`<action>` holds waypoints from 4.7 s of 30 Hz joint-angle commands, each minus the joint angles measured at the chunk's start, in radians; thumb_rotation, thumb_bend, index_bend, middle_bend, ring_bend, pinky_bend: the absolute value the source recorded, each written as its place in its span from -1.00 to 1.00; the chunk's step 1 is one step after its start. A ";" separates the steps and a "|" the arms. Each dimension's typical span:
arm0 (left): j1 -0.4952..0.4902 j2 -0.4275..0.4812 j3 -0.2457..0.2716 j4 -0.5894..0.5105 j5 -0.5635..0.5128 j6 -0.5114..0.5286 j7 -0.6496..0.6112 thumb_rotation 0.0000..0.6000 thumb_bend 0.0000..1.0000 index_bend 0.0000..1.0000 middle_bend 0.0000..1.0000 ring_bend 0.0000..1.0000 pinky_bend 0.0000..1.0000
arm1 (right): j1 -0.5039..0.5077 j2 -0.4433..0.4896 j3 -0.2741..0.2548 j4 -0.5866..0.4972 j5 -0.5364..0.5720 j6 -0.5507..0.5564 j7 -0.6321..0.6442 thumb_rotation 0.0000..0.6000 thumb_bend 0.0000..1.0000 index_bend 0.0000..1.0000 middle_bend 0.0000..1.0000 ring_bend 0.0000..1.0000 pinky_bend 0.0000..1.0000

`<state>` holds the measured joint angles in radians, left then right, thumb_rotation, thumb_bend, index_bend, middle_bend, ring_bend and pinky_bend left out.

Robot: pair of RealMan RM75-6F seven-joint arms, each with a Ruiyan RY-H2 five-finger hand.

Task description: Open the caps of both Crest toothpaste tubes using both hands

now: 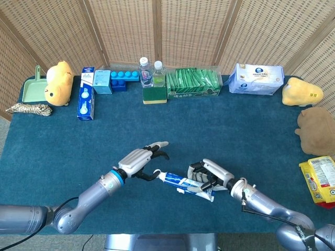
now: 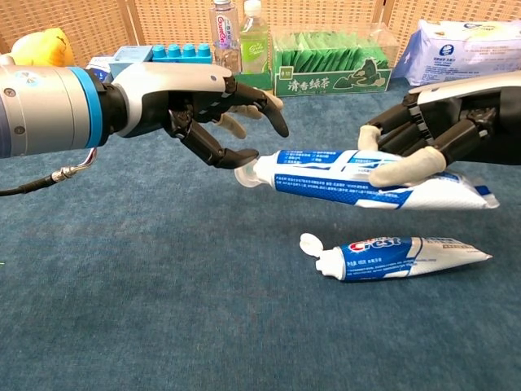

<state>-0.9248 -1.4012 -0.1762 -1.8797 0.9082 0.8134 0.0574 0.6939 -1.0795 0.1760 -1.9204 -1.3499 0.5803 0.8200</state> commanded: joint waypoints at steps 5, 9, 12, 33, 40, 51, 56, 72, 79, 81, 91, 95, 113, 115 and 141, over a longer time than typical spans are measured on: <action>0.002 -0.005 0.001 0.007 0.005 -0.004 -0.006 1.00 -0.15 -0.50 -0.94 -1.00 -0.78 | 0.000 0.013 0.003 -0.004 -0.053 -0.005 0.084 1.00 -0.05 0.78 0.40 0.33 0.53; 0.003 -0.007 0.003 0.012 0.010 -0.010 -0.010 1.00 -0.15 -0.50 -0.95 -1.00 -0.79 | 0.000 0.020 0.003 -0.001 -0.093 0.001 0.158 1.00 -0.05 0.78 0.40 0.33 0.53; 0.006 -0.005 0.006 0.011 0.014 -0.011 -0.011 1.00 -0.15 -0.50 -0.95 -1.00 -0.79 | 0.000 0.026 0.000 0.008 -0.116 0.011 0.194 1.00 -0.05 0.78 0.40 0.34 0.53; 0.044 0.057 -0.018 -0.044 0.061 0.038 -0.035 1.00 -0.15 -0.50 -0.96 -1.00 -0.82 | 0.035 0.041 -0.041 0.069 -0.179 0.057 0.343 1.00 -0.05 0.78 0.40 0.34 0.53; 0.110 0.189 -0.022 -0.142 0.098 0.123 -0.030 1.00 -0.15 -0.51 -0.96 -1.00 -0.82 | 0.045 0.007 -0.050 0.153 -0.141 0.055 0.337 1.00 -0.05 0.78 0.39 0.32 0.48; 0.275 0.390 0.065 -0.256 0.216 0.236 -0.050 1.00 -0.15 -0.51 -0.94 -1.00 -0.85 | 0.058 -0.059 -0.058 0.300 -0.102 0.051 0.272 1.00 -0.10 0.66 0.30 0.13 0.08; 0.383 0.469 0.127 -0.281 0.309 0.318 -0.076 1.00 -0.15 -0.51 -0.94 -1.00 -0.86 | 0.061 -0.093 -0.072 0.375 -0.123 0.058 0.260 1.00 -0.11 0.56 0.20 -0.02 -0.20; 0.578 0.529 0.175 -0.255 0.343 0.480 -0.144 1.00 -0.15 -0.51 -0.94 -1.00 -0.87 | 0.019 -0.126 -0.125 0.526 -0.200 0.178 0.295 0.96 -0.19 0.04 -0.18 -0.55 -0.66; 0.609 0.513 0.167 -0.248 0.337 0.500 -0.131 1.00 -0.15 -0.51 -0.94 -1.00 -0.88 | 0.001 -0.127 -0.140 0.560 -0.218 0.236 0.333 0.65 -0.37 -0.09 -0.25 -0.65 -0.68; 0.619 0.509 0.163 -0.244 0.336 0.509 -0.128 1.00 -0.15 -0.51 -0.94 -1.00 -0.88 | -0.019 -0.127 -0.133 0.567 -0.209 0.282 0.332 0.62 -0.38 -0.10 -0.25 -0.66 -0.68; 0.668 0.463 0.174 -0.208 0.368 0.537 -0.094 1.00 -0.14 -0.51 -0.93 -1.00 -0.92 | -0.150 -0.126 -0.087 0.477 -0.111 0.512 0.048 1.00 -0.45 -0.09 -0.27 -0.68 -0.68; 0.687 0.455 0.186 -0.190 0.389 0.545 -0.088 1.00 -0.15 -0.51 -0.89 -1.00 -0.92 | -0.192 -0.108 -0.091 0.410 -0.096 0.566 -0.070 1.00 -0.43 -0.08 -0.26 -0.66 -0.68; 0.823 0.354 0.237 -0.078 0.497 0.695 0.091 1.00 -0.15 -0.51 -0.82 -1.00 -1.00 | -0.394 -0.097 -0.110 0.236 0.001 0.840 -0.793 1.00 -0.35 -0.05 -0.23 -0.57 -0.63; 0.838 0.342 0.236 -0.057 0.514 0.717 0.095 1.00 -0.15 -0.50 -0.81 -1.00 -1.00 | -0.421 -0.113 -0.120 0.234 -0.002 0.879 -0.874 1.00 -0.35 -0.04 -0.23 -0.57 -0.63; 0.943 0.328 0.248 -0.046 0.607 0.804 0.110 1.00 -0.25 -0.51 -0.81 -1.00 -1.00 | -0.560 -0.144 -0.151 0.266 -0.103 0.980 -0.896 1.00 -0.39 0.00 -0.22 -0.57 -0.63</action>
<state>0.0176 -1.0724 0.0725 -1.9253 1.5141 1.6163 0.1679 0.1361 -1.2227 0.0255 -1.6559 -1.4531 1.5622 -0.0779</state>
